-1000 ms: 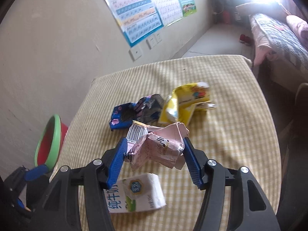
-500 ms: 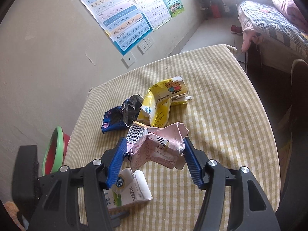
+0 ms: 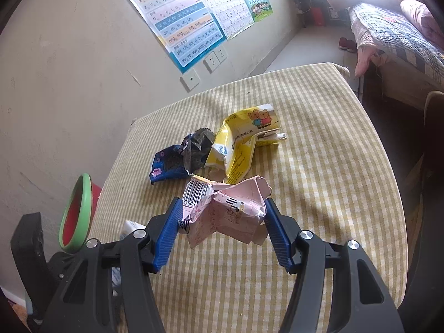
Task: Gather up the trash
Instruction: 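Lift the white milk carton toward the bin with the left gripper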
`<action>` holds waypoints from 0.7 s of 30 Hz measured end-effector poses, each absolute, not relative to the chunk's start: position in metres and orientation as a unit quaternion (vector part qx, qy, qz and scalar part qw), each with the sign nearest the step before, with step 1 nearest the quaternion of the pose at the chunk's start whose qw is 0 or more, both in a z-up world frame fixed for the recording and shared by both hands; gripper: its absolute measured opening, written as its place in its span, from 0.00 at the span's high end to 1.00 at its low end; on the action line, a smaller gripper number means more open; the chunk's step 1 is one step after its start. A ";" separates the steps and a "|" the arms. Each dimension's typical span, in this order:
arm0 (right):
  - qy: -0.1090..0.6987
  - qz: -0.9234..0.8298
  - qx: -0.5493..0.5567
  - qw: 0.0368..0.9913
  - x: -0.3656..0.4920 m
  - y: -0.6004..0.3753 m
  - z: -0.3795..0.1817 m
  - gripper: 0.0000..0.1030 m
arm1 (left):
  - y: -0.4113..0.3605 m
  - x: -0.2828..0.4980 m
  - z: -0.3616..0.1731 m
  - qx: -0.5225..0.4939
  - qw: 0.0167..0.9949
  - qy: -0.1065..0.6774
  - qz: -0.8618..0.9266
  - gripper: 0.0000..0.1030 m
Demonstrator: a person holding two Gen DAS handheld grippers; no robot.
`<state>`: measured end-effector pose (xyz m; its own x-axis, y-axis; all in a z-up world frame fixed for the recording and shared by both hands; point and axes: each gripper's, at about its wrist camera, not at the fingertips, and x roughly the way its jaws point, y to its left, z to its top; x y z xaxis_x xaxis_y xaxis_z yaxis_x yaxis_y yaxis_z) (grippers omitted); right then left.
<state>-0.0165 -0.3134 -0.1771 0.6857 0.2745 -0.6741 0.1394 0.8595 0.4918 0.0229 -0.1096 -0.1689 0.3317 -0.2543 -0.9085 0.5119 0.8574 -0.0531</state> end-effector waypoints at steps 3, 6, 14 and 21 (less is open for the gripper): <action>0.400 0.042 0.251 0.880 -0.014 -0.307 -0.178 0.44 | -0.086 0.033 -0.164 0.093 0.824 0.521 -0.203 0.47; 0.403 0.044 0.242 0.882 -0.013 -0.301 -0.177 0.44 | -0.073 0.042 -0.159 0.074 0.836 0.513 -0.179 0.47; 0.411 0.043 0.223 0.883 -0.012 -0.289 -0.177 0.44 | -0.055 0.047 -0.155 0.061 0.845 0.510 -0.149 0.47; 0.413 0.054 0.214 0.883 -0.016 -0.276 -0.173 0.44 | -0.050 0.042 -0.134 0.060 0.864 0.481 -0.138 0.47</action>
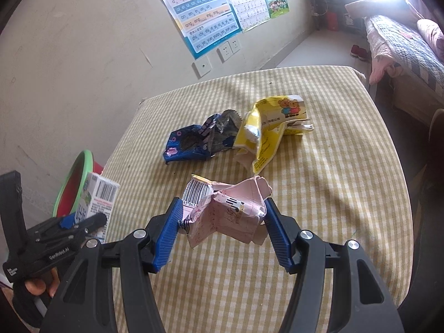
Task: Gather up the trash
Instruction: 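Lift the white milk carton toward the bin with the left gripper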
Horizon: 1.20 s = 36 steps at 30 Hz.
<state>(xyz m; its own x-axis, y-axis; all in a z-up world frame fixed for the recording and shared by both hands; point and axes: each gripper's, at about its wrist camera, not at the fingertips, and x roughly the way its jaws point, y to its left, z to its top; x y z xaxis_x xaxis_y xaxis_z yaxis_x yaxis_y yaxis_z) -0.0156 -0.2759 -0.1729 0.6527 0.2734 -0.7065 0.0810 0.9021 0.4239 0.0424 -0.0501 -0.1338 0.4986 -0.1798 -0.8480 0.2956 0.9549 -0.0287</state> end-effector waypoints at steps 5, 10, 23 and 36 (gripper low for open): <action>0.413 0.063 0.203 0.885 -0.020 -0.264 -0.168 0.44 | -0.046 0.041 -0.119 0.048 0.875 0.463 -0.136 0.47; 0.415 0.068 0.190 0.887 -0.024 -0.252 -0.166 0.44 | -0.035 0.039 -0.105 0.035 0.889 0.439 -0.124 0.47; 0.425 0.084 0.148 0.889 -0.027 -0.218 -0.161 0.44 | -0.021 0.034 -0.087 0.027 0.909 0.402 -0.110 0.47; 0.422 0.106 0.130 0.891 -0.026 -0.201 -0.153 0.44 | -0.015 0.035 -0.083 0.021 0.913 0.394 -0.106 0.47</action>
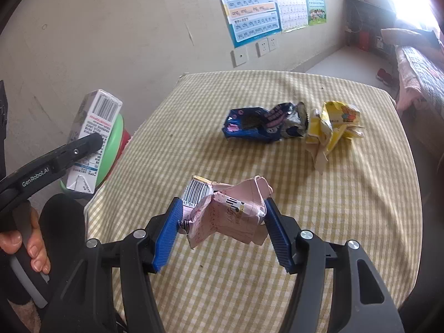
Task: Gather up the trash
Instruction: 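Lift the white milk carton toward the bin with the left gripper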
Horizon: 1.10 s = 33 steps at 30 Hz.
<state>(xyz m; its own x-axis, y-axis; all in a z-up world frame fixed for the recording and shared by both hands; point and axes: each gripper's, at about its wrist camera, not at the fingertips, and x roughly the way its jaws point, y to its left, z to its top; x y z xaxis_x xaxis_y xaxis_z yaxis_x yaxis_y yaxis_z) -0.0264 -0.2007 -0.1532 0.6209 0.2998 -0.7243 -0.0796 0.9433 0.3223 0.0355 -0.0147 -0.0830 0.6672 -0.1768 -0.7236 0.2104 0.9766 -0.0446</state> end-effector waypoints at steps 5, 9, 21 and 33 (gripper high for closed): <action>0.417 0.120 0.126 0.892 -0.022 -0.191 -0.145 0.44 | -0.010 0.037 -0.082 0.017 0.912 0.397 -0.105 0.47; 0.416 0.127 0.123 0.892 -0.018 -0.183 -0.141 0.43 | -0.002 0.039 -0.080 0.010 0.914 0.394 -0.101 0.47; 0.427 0.135 0.127 0.885 -0.013 -0.172 -0.146 0.43 | 0.006 0.049 -0.101 0.004 0.894 0.435 -0.112 0.43; 0.439 0.125 0.145 0.878 -0.018 -0.180 -0.159 0.43 | -0.007 0.068 -0.165 0.038 0.850 0.516 -0.100 0.42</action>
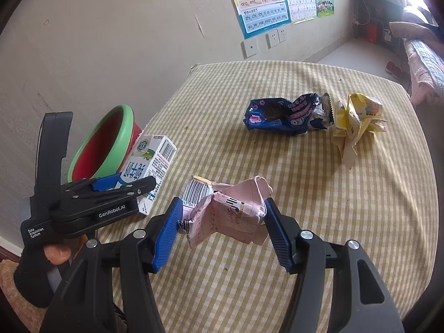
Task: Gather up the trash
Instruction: 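Lift the white milk carton toward the bin with the left gripper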
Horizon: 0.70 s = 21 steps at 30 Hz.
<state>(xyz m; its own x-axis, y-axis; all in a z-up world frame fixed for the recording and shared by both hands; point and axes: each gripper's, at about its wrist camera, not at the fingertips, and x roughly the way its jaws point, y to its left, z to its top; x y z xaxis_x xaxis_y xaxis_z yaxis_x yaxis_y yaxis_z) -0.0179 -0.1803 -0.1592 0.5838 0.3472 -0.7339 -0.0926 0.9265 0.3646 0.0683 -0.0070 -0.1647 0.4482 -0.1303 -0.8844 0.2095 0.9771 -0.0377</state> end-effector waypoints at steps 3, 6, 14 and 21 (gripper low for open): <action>0.435 0.126 0.147 0.879 -0.020 -0.180 -0.159 0.43 | -0.002 0.070 -0.167 0.018 0.847 0.520 -0.104 0.50; 0.434 0.125 0.152 0.879 -0.021 -0.181 -0.159 0.43 | -0.001 0.067 -0.163 0.011 0.851 0.513 -0.110 0.50; 0.427 0.128 0.159 0.881 -0.024 -0.181 -0.156 0.43 | 0.000 0.058 -0.144 0.011 0.869 0.482 -0.112 0.50; 0.421 0.130 0.157 0.884 -0.026 -0.179 -0.152 0.43 | 0.003 0.054 -0.125 0.014 0.883 0.457 -0.105 0.50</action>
